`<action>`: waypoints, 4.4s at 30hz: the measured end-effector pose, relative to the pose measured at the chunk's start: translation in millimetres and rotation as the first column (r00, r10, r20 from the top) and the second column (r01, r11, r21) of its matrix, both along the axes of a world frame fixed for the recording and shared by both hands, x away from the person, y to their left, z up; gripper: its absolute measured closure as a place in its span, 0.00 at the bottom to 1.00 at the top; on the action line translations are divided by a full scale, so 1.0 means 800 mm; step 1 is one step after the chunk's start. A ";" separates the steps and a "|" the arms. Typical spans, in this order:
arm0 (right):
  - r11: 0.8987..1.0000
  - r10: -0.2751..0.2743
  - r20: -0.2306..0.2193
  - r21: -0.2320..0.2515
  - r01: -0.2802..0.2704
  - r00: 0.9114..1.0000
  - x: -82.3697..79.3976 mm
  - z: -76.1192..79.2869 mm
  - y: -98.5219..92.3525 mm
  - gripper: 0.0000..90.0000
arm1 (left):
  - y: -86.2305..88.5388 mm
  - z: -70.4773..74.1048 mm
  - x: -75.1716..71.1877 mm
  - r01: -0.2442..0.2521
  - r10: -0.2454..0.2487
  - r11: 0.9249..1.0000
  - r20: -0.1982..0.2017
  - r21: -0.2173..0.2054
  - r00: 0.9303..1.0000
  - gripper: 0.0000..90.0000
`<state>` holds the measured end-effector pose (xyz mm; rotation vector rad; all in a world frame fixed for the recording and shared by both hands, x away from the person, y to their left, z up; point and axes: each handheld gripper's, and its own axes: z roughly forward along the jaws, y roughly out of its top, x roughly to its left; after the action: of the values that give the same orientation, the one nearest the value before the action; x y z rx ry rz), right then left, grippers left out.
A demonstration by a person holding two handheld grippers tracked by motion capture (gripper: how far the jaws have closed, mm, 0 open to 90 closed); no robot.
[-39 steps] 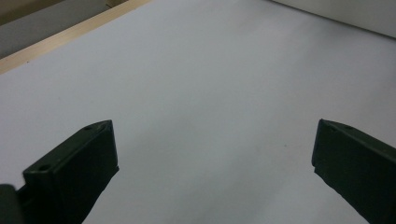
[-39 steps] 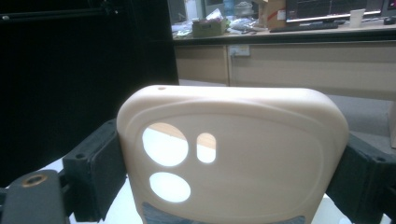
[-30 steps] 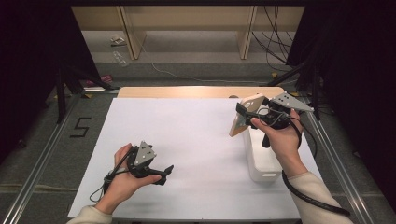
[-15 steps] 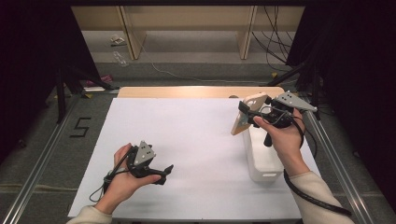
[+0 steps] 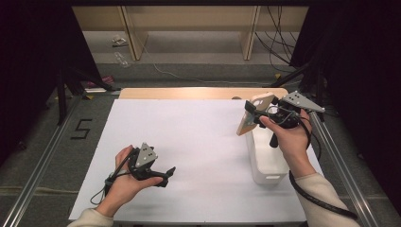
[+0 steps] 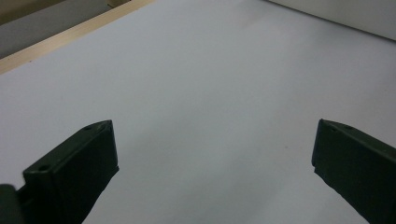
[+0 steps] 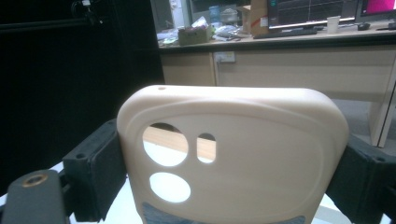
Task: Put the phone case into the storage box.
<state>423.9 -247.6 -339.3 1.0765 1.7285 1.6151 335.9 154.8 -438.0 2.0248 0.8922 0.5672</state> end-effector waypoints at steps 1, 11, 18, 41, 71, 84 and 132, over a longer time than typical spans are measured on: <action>1.000 -0.002 -0.001 0.000 0.002 1.000 0.000 0.000 0.000 0.14 | 0.000 0.000 0.000 -0.001 0.001 1.000 0.000 -0.001 1.000 0.00; 1.000 -0.009 -0.002 0.003 0.009 1.000 0.001 0.001 -0.003 0.14 | 0.001 0.000 0.000 -0.004 0.004 1.000 -0.001 -0.002 1.000 0.00; 1.000 -0.016 -0.004 0.006 0.016 1.000 0.001 0.001 -0.006 0.14 | 0.001 0.000 0.000 -0.006 0.006 1.000 -0.002 -0.002 1.000 0.00; 0.999 -0.038 -0.001 0.013 0.038 0.999 0.003 0.003 -0.015 0.14 | 0.002 0.000 0.001 -0.011 0.011 1.000 -0.003 -0.004 1.000 0.00; 0.995 -0.094 0.004 0.027 0.094 0.996 0.006 0.009 -0.036 0.14 | 0.003 0.001 0.001 -0.014 0.014 1.000 0.001 -0.003 1.000 0.00; 0.994 -0.107 0.003 0.029 0.107 0.994 0.008 0.009 -0.041 0.14 | 0.003 0.001 0.001 -0.013 0.013 1.000 -0.002 -0.003 1.000 0.00; 0.989 -0.146 -0.019 0.034 0.146 0.989 0.014 0.002 -0.054 0.14 | 0.017 -0.001 -0.001 -0.025 0.024 1.000 -0.002 -0.012 1.000 0.00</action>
<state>434.9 -290.7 -337.3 1.2068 1.5967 1.5552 334.9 168.3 -438.9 2.0068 0.9206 0.5723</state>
